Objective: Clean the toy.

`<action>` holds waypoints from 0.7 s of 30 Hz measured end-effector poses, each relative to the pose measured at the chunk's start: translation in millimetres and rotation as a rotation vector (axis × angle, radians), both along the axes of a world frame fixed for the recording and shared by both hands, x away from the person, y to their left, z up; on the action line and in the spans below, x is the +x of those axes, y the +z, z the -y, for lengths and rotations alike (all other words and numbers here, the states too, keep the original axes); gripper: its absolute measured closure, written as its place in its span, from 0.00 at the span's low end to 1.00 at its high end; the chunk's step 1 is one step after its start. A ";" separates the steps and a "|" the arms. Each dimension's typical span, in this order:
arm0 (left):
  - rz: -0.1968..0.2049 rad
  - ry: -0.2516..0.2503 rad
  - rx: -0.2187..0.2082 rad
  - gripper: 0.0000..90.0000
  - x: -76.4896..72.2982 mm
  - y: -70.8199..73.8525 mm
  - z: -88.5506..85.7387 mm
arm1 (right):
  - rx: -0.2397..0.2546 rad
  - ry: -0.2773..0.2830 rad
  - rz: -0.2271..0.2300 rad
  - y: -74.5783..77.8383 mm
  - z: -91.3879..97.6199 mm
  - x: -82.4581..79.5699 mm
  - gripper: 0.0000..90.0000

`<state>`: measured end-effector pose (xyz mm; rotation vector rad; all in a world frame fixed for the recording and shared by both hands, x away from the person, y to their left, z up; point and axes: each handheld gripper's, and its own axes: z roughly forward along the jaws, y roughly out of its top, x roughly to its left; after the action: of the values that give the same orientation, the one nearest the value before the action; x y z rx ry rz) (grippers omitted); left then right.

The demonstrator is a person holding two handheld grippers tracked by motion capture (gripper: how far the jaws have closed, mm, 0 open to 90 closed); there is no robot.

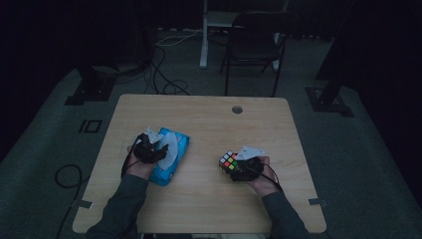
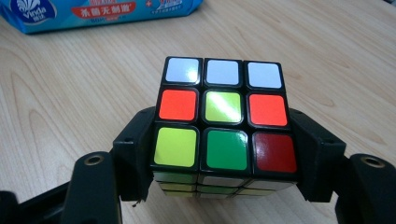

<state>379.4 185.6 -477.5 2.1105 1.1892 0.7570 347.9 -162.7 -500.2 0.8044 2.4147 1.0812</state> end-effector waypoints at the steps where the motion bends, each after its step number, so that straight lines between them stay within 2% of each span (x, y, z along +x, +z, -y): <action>1: -0.001 0.002 0.007 0.68 0.7 1.2 -0.2 | 0.001 -0.001 0.004 1.0 0.7 -0.2 0.37; 2: 0.004 0.008 0.005 0.75 0.8 3.7 -0.7 | 0.005 -0.001 0.009 1.8 1.1 -1.5 0.37; 3: 0.004 0.008 0.005 0.77 0.8 3.7 -0.7 | 0.004 -0.001 0.009 2.3 1.4 -2.3 0.37; 4: -0.003 -0.017 -0.004 0.83 -0.7 5.0 -1.8 | 0.003 -0.001 0.012 2.5 1.8 -2.6 0.37; 8: 0.005 -0.053 0.017 0.87 -5.3 4.5 4.0 | 0.004 -0.005 0.014 2.4 3.7 -2.5 0.37; 9: 0.000 -0.067 0.031 0.94 -5.2 3.9 6.4 | 0.005 -0.004 0.013 2.3 4.7 -2.6 0.37; 10: -0.008 -0.074 0.031 0.94 -4.6 3.4 7.4 | 0.005 -0.004 0.013 2.3 4.7 -2.6 0.37; 11: -0.020 -0.092 0.014 0.99 -2.9 3.2 8.8 | 0.001 -0.003 0.015 2.4 5.1 -2.9 0.37; 14: -0.021 -0.113 -0.004 1.00 -3.2 6.1 10.9 | 0.003 -0.003 0.014 2.6 5.7 -3.0 0.37; 15: -0.012 -0.143 -0.014 1.00 -5.1 12.4 14.9 | 0.006 -0.004 0.014 2.6 6.3 -2.0 0.37; 16: -0.012 -0.143 -0.014 1.00 -5.1 12.4 14.9 | 0.006 -0.004 0.014 2.6 6.3 -2.0 0.37; 17: 0.001 -0.181 -0.029 1.00 -7.2 20.8 19.7 | 0.009 -0.005 0.013 2.2 6.4 -0.4 0.37; 19: 0.006 -0.223 -0.048 1.00 -8.8 29.5 25.5 | 0.012 -0.004 0.010 1.6 5.6 0.2 0.37; 20: 0.006 -0.223 -0.048 1.00 -8.8 29.5 25.5 | 0.012 -0.002 0.012 1.4 4.9 0.2 0.37; 21: 0.004 -0.243 -0.046 1.00 -9.2 32.8 29.0 | 0.012 -0.002 0.012 1.4 4.9 0.2 0.37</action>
<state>370.3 156.6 -444.7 2.1639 0.9169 0.6172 348.1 -167.6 -498.8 0.8016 2.3999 1.0978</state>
